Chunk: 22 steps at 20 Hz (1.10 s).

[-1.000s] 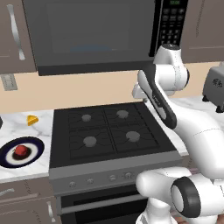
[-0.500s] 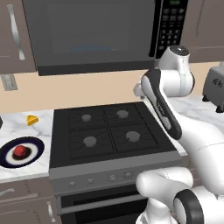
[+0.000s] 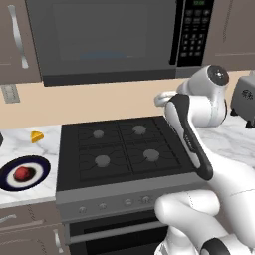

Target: Pick the bell pepper from the counter and place it in the microwave. Then turn on the microwave.

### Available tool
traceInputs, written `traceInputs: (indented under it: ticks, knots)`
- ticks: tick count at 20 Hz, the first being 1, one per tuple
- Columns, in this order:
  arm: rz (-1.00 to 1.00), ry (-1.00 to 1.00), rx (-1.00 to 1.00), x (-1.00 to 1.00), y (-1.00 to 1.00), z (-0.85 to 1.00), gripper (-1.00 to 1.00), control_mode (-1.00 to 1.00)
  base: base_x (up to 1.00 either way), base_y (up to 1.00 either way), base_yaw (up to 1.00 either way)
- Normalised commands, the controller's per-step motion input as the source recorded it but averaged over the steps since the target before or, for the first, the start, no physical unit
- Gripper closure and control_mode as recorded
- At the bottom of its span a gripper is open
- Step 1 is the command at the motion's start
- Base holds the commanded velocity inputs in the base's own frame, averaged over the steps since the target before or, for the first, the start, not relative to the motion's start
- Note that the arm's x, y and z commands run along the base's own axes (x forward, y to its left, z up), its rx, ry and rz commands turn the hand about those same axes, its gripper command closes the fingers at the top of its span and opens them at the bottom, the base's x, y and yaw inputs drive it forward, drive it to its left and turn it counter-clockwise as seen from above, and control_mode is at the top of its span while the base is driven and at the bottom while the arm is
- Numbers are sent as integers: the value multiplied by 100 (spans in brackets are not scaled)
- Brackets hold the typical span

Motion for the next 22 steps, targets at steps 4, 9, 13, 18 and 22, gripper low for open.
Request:
traceInputs:
  ticks: [4, 9, 13, 18, 22]
  knots:
    - [0, -5, 1, 0, -1, 17, -100, -100, 0, 0, 0]
    - [0, -12, 0, -2, 0, 26, -100, -100, 0, 0, 0]
    - [0, -8, 0, -4, 0, 31, -100, -100, 0, 0, 0]
    - [0, -6, 0, -8, -4, 33, -100, -100, 0, 0, 0]
    - [-1, -1, 0, -9, -11, 31, -100, -100, 0, 0, 0]
